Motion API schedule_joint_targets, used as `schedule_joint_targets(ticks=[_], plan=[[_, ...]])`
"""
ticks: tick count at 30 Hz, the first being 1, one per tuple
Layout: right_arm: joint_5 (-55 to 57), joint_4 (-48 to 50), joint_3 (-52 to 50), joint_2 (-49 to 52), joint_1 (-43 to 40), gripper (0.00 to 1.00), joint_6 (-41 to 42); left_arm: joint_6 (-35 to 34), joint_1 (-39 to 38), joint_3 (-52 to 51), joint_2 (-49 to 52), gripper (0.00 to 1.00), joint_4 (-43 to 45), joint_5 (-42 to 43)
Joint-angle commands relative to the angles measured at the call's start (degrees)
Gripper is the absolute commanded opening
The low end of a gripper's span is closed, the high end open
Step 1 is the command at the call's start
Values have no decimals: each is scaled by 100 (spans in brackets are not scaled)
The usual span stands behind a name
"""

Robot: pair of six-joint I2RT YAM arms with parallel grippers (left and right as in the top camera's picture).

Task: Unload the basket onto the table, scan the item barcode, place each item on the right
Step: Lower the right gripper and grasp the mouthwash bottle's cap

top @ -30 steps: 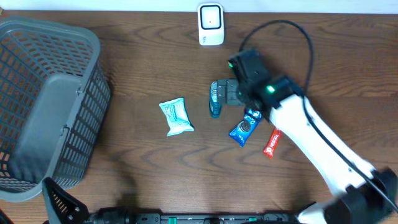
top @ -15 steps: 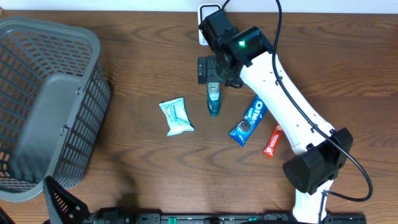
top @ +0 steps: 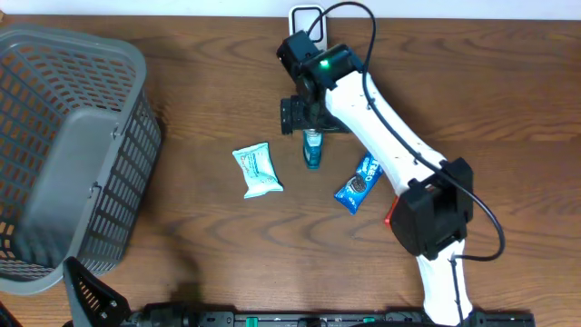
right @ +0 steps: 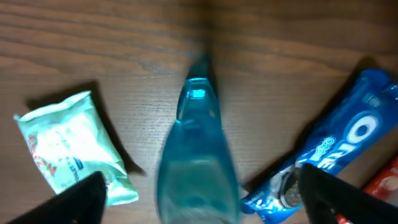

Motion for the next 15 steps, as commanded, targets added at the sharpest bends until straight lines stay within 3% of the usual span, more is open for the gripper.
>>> schedule_joint_targets(ticks=[1, 3, 7, 11, 15], plan=[[-17, -9, 76, 63, 50, 82, 33, -90, 24, 26, -11, 98, 22, -48], [-13, -9, 76, 66, 57, 74, 24, -90, 24, 26, -11, 98, 22, -48], [-15, -17, 2, 116, 59, 72, -74, -90, 24, 26, -11, 98, 24, -48], [-22, 140, -293, 118, 59, 83, -74, -90, 24, 26, -11, 98, 24, -48], [-39, 125, -452, 118, 59, 65, -76, -90, 24, 26, -11, 98, 24, -48]])
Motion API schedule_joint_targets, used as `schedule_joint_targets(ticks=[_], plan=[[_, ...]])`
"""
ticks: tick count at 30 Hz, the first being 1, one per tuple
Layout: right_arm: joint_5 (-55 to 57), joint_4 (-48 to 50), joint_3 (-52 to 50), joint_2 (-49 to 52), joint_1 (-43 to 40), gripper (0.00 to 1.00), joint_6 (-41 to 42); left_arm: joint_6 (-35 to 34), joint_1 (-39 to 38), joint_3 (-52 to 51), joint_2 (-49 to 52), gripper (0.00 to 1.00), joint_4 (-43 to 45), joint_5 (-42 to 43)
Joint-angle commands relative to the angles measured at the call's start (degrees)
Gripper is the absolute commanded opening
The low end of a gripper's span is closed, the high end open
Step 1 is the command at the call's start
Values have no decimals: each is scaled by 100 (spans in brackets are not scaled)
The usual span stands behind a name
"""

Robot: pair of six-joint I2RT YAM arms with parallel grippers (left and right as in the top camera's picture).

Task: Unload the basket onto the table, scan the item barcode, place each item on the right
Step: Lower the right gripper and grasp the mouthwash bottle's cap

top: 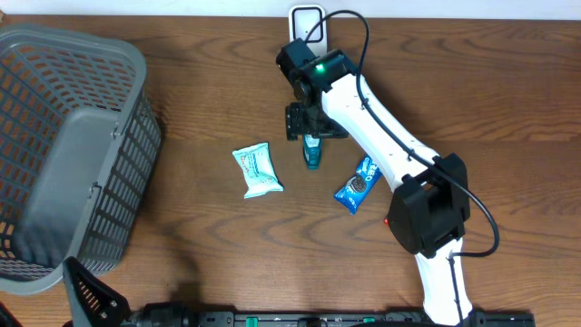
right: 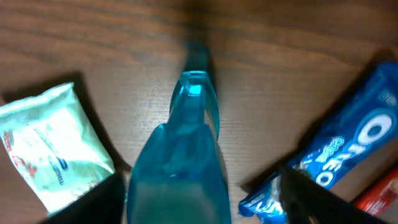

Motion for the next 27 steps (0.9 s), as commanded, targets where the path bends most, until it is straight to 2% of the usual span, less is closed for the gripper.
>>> schedule_joint_targets(ticks=[1, 14, 18, 23, 27], plan=[[13, -7, -160, 70, 55, 60, -2, -90, 24, 26, -11, 98, 17, -44], [13, -9, -166, 70, 39, 21, 0, -90, 24, 26, -11, 98, 15, -44], [-83, -13, -133, 66, 33, 17, -125, -90, 24, 26, -11, 98, 15, -44], [-997, -129, 15, 37, -76, 10, -765, -90, 26, 26, -11, 98, 15, -44], [-1187, -492, 133, 4, -245, 8, -872, -90, 26, 26, -11, 98, 15, -44]])
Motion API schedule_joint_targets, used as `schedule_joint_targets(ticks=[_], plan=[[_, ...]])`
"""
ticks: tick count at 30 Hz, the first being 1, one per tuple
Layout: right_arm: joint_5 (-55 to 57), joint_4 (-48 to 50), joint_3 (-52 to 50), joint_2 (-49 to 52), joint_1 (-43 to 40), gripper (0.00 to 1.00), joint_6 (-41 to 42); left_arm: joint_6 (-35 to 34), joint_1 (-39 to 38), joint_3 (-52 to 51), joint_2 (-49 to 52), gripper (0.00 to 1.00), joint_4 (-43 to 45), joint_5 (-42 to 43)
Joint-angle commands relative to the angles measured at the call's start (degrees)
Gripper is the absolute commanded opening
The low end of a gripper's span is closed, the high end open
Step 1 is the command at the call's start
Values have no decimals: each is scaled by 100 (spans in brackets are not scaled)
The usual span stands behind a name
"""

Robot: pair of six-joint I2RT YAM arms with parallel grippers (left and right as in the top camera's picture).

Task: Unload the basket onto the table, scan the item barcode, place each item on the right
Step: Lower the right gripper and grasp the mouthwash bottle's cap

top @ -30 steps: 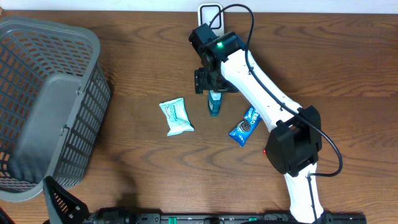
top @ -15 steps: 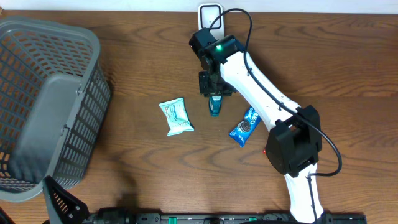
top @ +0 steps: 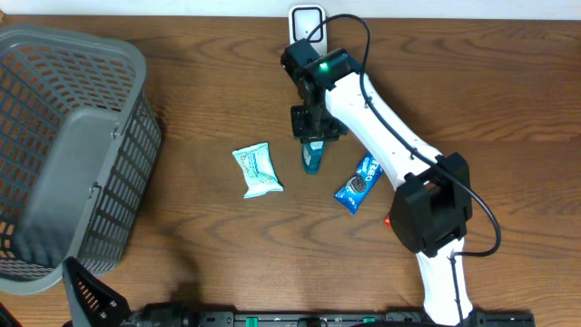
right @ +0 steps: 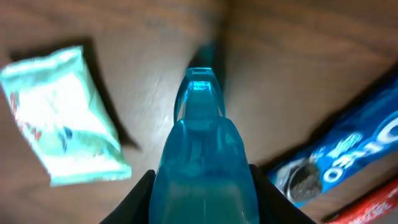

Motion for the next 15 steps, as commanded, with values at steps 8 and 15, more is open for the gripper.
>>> schedule_joint_targets(ticks=[8, 15], plan=[[-1327, -785, 507, 4, -433, 8, -1276, -90, 26, 26, -11, 98, 20, -35], [-3226, -970, 704, 4, -721, 11, -3075, -90, 24, 26, -11, 98, 22, -35]])
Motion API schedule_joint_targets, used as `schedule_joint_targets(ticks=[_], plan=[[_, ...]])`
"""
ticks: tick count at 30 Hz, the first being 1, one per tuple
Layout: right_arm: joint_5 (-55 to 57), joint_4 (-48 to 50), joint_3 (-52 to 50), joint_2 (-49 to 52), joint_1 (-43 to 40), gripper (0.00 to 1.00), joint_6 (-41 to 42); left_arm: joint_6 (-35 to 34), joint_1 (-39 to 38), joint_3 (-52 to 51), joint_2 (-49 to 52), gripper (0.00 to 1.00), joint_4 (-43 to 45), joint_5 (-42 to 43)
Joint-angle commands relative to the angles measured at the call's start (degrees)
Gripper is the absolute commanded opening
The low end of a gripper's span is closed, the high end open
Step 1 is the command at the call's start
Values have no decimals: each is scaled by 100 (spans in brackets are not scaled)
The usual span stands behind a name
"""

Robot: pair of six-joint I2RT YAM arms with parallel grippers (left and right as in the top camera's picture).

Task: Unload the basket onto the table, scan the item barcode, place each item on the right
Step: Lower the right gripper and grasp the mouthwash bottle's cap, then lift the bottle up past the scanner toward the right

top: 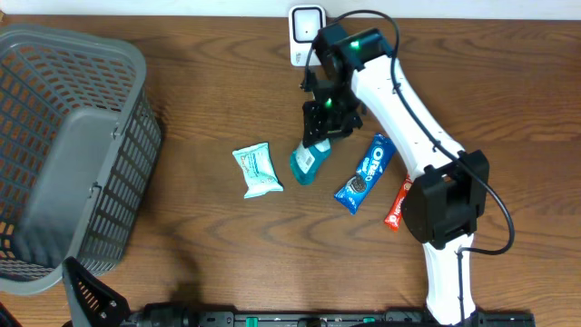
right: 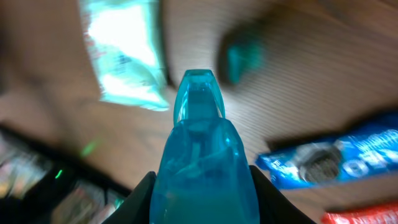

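Note:
My right gripper [top: 320, 130] is shut on a translucent blue bottle [top: 306, 163], held off the table and tilted toward the lower left. In the right wrist view the blue bottle [right: 202, 162] fills the space between both black fingers [right: 142, 198]. The white barcode scanner [top: 305, 22] stands at the table's back edge, just behind the arm. The left arm is out of view.
A pale green wipes packet [top: 257, 170] lies left of the bottle. A blue Oreo pack [top: 365, 173] and a red bar [top: 398, 203] lie to its right. A grey mesh basket [top: 64, 145] fills the left side.
The right gripper, closed on the bottle, has come up off the table and shifted right. The bottle now hangs tilted, its far end swung to the lower left.
The right gripper was open above the blue bottle lying on the table, between the wipes packet and the Oreo pack. It then sat lower around the bottle, then shut on it. Now the bottle is held raised and tilted.

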Motion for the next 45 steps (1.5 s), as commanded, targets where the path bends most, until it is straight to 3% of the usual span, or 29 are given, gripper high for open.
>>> schedule_joint_targets(ticks=[1, 9, 17, 29, 39, 45], plan=[[-1517, -94, 173, -17, -138, 11, -1309, -90, 26, 26, -11, 98, 17, -35], [-2861, -339, 173, -17, -396, 8, -2271, -90, 26, 26, -11, 98, 20, -35], [-2680, -367, 181, -17, -492, 4, -2468, -90, 24, 26, -11, 98, 22, -35], [557, 621, 415, -17, -492, 1, -640, -317, 31, -96, -11, 98, 17, -33], [2260, 1117, 793, -17, -476, 1, -535, -911, 28, -946, 0, 98, -111, -31], [3320, 1781, 793, -17, -474, 1, -501, -774, 28, -1569, 0, 98, -107, 39]])
